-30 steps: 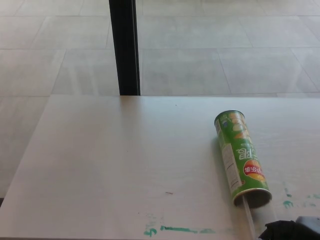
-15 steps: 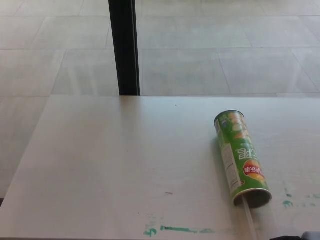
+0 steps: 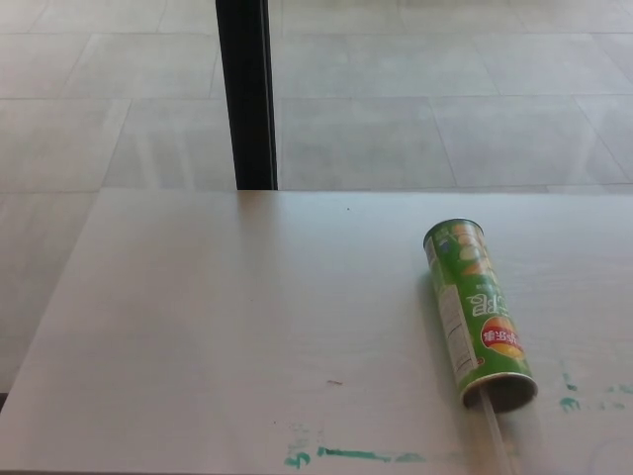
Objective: Use the finger on the right hand of the robot to pull out the chips tray kept inside a container in the middle of the desk
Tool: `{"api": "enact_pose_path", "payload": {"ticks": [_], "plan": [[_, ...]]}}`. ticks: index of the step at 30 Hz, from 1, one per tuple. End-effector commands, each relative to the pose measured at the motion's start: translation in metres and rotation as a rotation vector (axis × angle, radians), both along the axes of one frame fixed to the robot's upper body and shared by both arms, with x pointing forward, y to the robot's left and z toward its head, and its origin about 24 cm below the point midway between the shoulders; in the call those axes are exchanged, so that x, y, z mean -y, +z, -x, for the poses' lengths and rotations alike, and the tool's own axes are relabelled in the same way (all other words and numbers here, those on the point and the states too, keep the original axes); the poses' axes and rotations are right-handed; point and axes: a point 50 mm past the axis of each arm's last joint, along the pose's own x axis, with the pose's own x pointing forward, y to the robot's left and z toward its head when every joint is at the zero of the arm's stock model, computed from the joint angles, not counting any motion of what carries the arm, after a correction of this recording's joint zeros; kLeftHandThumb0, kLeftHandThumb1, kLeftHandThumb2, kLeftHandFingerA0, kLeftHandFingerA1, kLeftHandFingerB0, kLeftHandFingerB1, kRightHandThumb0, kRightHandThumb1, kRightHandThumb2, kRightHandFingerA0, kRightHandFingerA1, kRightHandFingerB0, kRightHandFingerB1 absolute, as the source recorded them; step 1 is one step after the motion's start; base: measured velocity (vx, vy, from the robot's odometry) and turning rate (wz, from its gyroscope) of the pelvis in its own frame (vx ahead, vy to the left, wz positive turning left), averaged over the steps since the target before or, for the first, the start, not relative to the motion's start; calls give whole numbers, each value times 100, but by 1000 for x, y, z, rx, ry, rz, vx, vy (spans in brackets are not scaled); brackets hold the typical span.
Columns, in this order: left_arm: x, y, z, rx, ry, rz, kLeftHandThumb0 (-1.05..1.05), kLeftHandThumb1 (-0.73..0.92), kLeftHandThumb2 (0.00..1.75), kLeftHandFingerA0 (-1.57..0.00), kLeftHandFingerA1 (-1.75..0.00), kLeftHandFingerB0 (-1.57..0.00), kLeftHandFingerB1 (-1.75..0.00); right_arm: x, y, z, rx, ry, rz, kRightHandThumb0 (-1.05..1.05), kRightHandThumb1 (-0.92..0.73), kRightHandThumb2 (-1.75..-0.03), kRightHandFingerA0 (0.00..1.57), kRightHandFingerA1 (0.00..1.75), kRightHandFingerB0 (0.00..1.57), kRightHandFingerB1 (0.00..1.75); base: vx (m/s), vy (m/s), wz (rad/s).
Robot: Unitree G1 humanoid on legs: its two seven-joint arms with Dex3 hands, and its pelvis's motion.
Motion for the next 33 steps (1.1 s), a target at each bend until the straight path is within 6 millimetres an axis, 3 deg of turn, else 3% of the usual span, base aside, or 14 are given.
{"api": "enact_pose_path", "payload": {"ticks": [1, 6, 20, 21, 23, 24, 25, 26, 27, 28, 29, 31, 32, 33], "plan": [[-3, 2, 4, -12, 19, -1, -68, 75, 62, -40, -63, -35, -42, 4, 2, -3, -40, 7, -5, 1, -61, -58, 69, 167, 42, 43, 0, 0, 0], [-3, 2, 5, -13, 8, 2, -70, 74, 62, -36, -65, -33, -44, -3, 26, -31, 86, -2, 17, 4, -59, -55, 66, 159, 15, 31, 0, 0, 0], [-3, 4, 9, -7, 2, 11, -69, 76, 62, -35, -68, -31, -44, -9, 65, -51, 173, 2, -14, 12, -58, -54, 65, 175, 10, 30, 0, 0, 0], [-3, 3, 11, -20, -3, -3, -69, 76, 63, -37, -65, -34, -44, -7, 66, -46, 162, 7, 17, 10, -37, -89, 95, 120, 0, 47, 0, 0, 0], [-4, 2, 12, -29, 11, -9, -69, 75, 62, -38, -65, -36, -44, -2, 70, -43, 133, 8, 48, 8, -38, -90, 93, 118, 0, 46, 0, 0, 0], [-4, 2, 12, -30, 15, -12, -67, 57, 98, -37, -67, -32, -56, 1, 73, -41, 127, 11, 55, 9, -37, -89, 96, 120, 0, 46, 0, 0, 0], [-5, 3, 13, -25, 33, -3, -68, 74, 62, -39, -67, -36, -45, 6, 76, -39, 128, 13, 68, 10, -37, -89, 97, 120, 4, 48, 0, 0, 0], [-6, 3, 13, -26, 38, -2, -69, 74, 63, -40, -66, -36, -43, 9, 80, -38, 130, 15, 84, 14, -58, -51, 67, 175, 18, 34, 0, 0, 0], [-6, 3, 13, -29, 33, -12, -68, 57, 98, -37, -67, -32, -55, 17, 88, -35, 120, 14, 120, 8, -56, -57, 67, 156, 14, 35, 0, 0, 0], [-7, 4, 14, -25, 28, -20, -68, 57, 98, -37, -67, -32, -55, 23, 96, -33, 106, 10, 148, 8, -56, -57, 67, 156, 14, 35, 0, 0, 0], [-7, 5, 15, -25, 31, -14, -69, 74, 62, -38, -65, -36, -44, 29, 102, -31, 140, 19, 151, 11, -56, -53, 66, 162, 15, 37, 0, 0, 0], [-7, 5, 16, -28, 37, -10, -69, 73, 62, -38, -66, -35, -44, 42, 114, -26, 153, -34, 159, 12, -58, -56, 77, 175, 19, 34, 0, 0, 0], [-7, 5, 17, -29, 39, -7, -69, 73, 62, -39, -66, -38, -46, 57, 129, -23, 189, -96, 134, 11, -39, -93, 103, 123, 5, 47, 0, 0, 0], [-7, 5, 17, -30, 44, -8, -68, 72, 62, -40, -65, -40, -47, 66, 138, -21, 230, -136, 112, 11, -37, -92, 104, 122, 11, 49, 0, 0, 0]]}}
